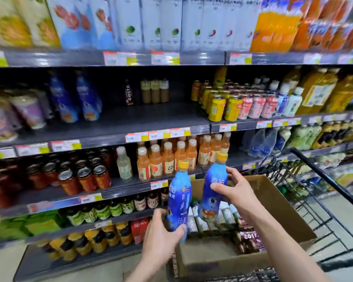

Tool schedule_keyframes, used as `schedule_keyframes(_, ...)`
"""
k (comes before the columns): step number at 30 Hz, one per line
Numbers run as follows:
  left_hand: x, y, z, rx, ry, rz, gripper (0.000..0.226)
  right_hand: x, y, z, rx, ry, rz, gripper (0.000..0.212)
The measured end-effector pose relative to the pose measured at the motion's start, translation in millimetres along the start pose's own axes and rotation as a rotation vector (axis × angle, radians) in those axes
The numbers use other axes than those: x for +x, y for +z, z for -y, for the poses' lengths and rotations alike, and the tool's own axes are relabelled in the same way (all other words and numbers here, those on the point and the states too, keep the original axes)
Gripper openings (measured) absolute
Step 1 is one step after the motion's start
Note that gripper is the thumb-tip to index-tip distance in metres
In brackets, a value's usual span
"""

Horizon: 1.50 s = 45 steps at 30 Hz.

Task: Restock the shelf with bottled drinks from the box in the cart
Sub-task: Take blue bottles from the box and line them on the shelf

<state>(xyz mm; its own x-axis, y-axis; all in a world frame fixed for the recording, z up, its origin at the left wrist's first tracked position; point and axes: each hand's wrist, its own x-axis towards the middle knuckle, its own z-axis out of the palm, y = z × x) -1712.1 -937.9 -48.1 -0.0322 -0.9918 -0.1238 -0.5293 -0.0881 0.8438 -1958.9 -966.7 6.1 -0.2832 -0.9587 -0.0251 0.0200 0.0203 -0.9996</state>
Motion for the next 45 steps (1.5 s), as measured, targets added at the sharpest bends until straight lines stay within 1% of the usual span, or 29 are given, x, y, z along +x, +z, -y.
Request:
schedule_keyframes(4,-3,-17,-3,-0.08,-0.04,-0.078,0.058,5,32,13,-0.066,-0.036,0.102,0.061)
schedule_keyframes(8,0,-43,-2,-0.08,-0.058,-0.137,0.053,10,62,17,-0.047,-0.059,0.191,0.055)
schedule_keyframes(11,8,-61,2,-0.15,-0.075,-0.186,0.04,13,84,14,-0.04,-0.076,0.22,0.052)
schedule_keyframes(13,12,-75,5,-0.168,-0.073,-0.235,0.036,14,99,14,-0.038,-0.075,0.239,0.053)
schedule_keyframes(17,26,-104,14,-0.207,-0.066,-0.292,0.044,20,130,17,-0.052,-0.094,0.262,0.057)
schedule_keyframes(21,43,-136,25,-0.218,-0.061,-0.314,0.044,28,166,24,-0.049,-0.118,0.29,0.057)
schedule_keyframes(26,70,-182,48,-0.206,-0.038,-0.305,0.054,46,220,32,-0.086,-0.18,0.263,0.054)
schedule_keyframes(29,90,-220,63,-0.214,-0.025,-0.298,0.056,60,263,40,-0.078,-0.228,0.219,0.053)
schedule_keyframes(33,114,-269,85,-0.168,0.005,-0.311,0.052,78,314,56,-0.081,-0.255,0.184,0.055)
schedule_keyframes(37,134,-310,96,-0.121,0.05,-0.346,0.047,99,358,79,-0.119,-0.348,0.105,0.052)
schedule_keyframes(39,145,-326,99,-0.104,0.07,-0.358,0.048,112,376,90,-0.132,-0.359,0.109,0.056)
schedule_keyframes(43,173,-352,97,-0.08,0.108,-0.383,0.051,147,408,109,-0.197,-0.411,0.123,0.079)
schedule_keyframes(45,188,-361,93,-0.074,0.132,-0.41,0.049,166,421,114,-0.217,-0.421,0.134,0.084)
